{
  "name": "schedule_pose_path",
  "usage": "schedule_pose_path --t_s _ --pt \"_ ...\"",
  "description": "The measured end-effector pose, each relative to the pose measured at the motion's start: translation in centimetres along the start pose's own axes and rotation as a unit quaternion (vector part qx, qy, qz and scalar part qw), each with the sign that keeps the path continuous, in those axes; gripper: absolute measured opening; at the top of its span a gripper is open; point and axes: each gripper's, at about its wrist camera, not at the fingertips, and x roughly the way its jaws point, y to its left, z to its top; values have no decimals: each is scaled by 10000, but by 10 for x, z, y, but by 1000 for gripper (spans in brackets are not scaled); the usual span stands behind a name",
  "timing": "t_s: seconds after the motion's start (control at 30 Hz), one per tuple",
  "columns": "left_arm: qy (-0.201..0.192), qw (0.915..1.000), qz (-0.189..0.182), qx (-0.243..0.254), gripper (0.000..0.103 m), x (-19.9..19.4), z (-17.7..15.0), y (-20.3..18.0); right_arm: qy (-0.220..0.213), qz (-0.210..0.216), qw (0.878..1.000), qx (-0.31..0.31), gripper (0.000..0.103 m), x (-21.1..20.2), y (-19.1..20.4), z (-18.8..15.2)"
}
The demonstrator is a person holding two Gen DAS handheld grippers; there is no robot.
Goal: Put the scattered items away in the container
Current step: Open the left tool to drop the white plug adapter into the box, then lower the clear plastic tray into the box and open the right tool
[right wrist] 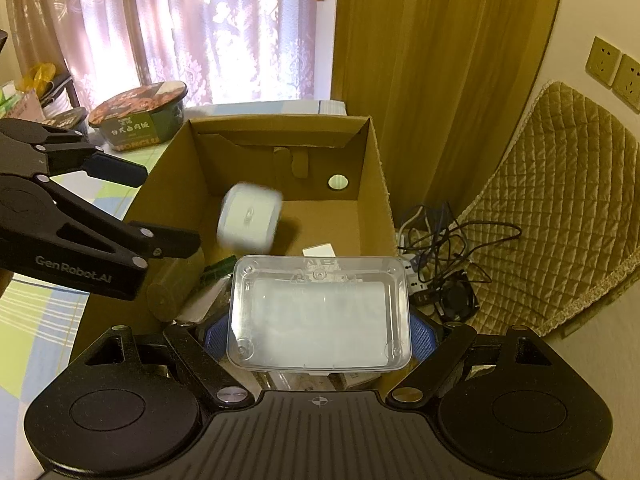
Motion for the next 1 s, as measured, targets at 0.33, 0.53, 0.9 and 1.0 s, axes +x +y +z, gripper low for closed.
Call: schedule_pose_path --t_s 0.33,0.53,0.9,1.0 --pt "-10 9999 25 -102 78 -12 -8 9 -16 25 10000 -78 87 0 10 4" --pt "-17 9998 45 -169 78 -21 -13 16 -37 45 9999 -134 87 0 16 10" --pt "3 9995 74 -315 78 -40 -21 30 -92 113 9997 -219 87 4 29 25" --pt "1 9994 97 -339 78 -44 -24 34 -89 125 9995 -266 87 7 32 30"
